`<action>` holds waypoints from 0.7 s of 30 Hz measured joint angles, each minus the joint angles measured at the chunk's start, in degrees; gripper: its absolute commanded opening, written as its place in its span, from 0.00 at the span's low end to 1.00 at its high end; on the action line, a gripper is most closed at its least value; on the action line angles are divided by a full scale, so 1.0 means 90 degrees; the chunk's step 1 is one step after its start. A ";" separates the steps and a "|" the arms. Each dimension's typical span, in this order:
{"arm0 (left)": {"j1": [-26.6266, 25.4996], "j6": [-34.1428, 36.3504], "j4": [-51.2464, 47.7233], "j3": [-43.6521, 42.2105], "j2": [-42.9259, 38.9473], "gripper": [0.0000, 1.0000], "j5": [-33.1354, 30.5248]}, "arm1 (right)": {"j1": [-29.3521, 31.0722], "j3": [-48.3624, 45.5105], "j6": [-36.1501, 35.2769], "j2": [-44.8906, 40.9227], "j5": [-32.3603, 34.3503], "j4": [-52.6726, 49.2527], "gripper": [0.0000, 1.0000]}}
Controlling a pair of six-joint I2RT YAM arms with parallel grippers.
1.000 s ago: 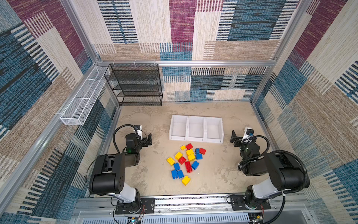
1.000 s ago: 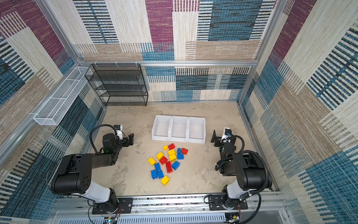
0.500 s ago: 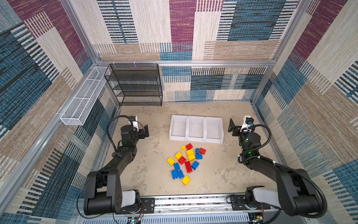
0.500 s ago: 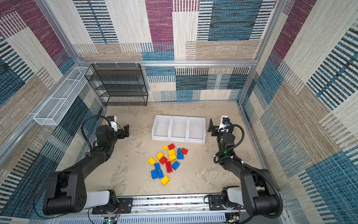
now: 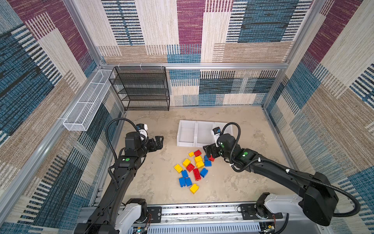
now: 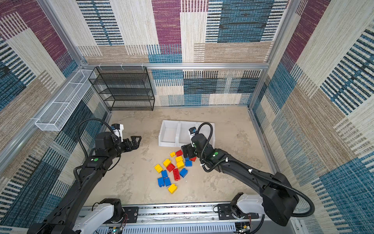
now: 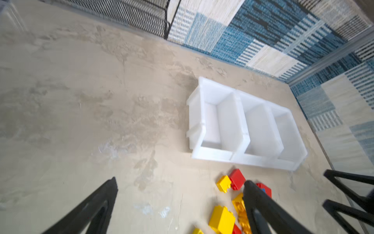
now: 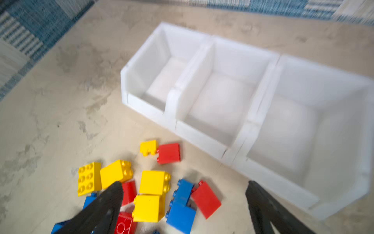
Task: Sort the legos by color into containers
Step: 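Reach the right gripper to a yellow brick while the left arm approaches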
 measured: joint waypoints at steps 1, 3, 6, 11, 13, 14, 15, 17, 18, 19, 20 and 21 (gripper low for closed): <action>-0.0022 -0.0078 -0.0056 -0.0102 -0.0114 0.99 0.0117 | 0.0175 0.0002 0.0146 0.0141 0.0036 -0.0165 0.92; -0.0068 -0.0250 -0.0141 -0.0274 -0.0318 0.99 0.0274 | 0.0461 0.0012 0.0379 0.0425 0.0053 -0.0432 0.89; -0.0080 -0.0512 -0.0158 -0.0491 -0.0532 0.99 0.0393 | 0.0760 0.0151 0.0641 0.0896 0.0119 -0.0736 0.85; -0.0080 -0.0821 -0.0163 -0.0673 -0.0559 0.99 0.0573 | 0.1076 0.0503 0.0899 0.1511 0.0158 -0.0848 0.79; -0.0095 -0.0940 -0.0129 -0.0767 -0.0554 0.99 0.0685 | 0.1086 0.0612 0.0962 0.1710 0.0163 -0.0879 0.77; -0.0097 -0.0959 -0.0124 -0.0809 -0.0554 0.99 0.0748 | 0.1086 0.0653 0.0969 0.1787 0.0163 -0.0894 0.77; -0.0109 -0.0984 -0.0119 -0.0862 -0.0561 0.99 0.0772 | 0.1081 0.0697 0.0971 0.1865 0.0165 -0.0896 0.76; -0.0141 -0.1020 -0.0117 -0.0959 -0.0583 1.00 0.0816 | 0.1086 0.0777 0.0971 0.2016 0.0163 -0.0901 0.72; -0.0165 -0.1076 -0.0119 -0.1013 -0.0602 0.99 0.0843 | 0.1088 0.0809 0.0974 0.2089 0.0163 -0.0903 0.70; -0.0192 -0.1110 -0.0119 -0.1061 -0.0627 0.99 0.0874 | 0.1088 0.0835 0.0974 0.2164 0.0163 -0.0911 0.68; -0.0221 -0.1127 -0.0119 -0.1093 -0.0641 0.99 0.0879 | 0.1090 0.0857 0.0971 0.2227 0.0160 -0.0918 0.65; -0.0255 -0.1149 -0.0114 -0.1134 -0.0661 0.99 0.0894 | 0.1100 0.0879 0.0971 0.2285 0.0158 -0.0930 0.64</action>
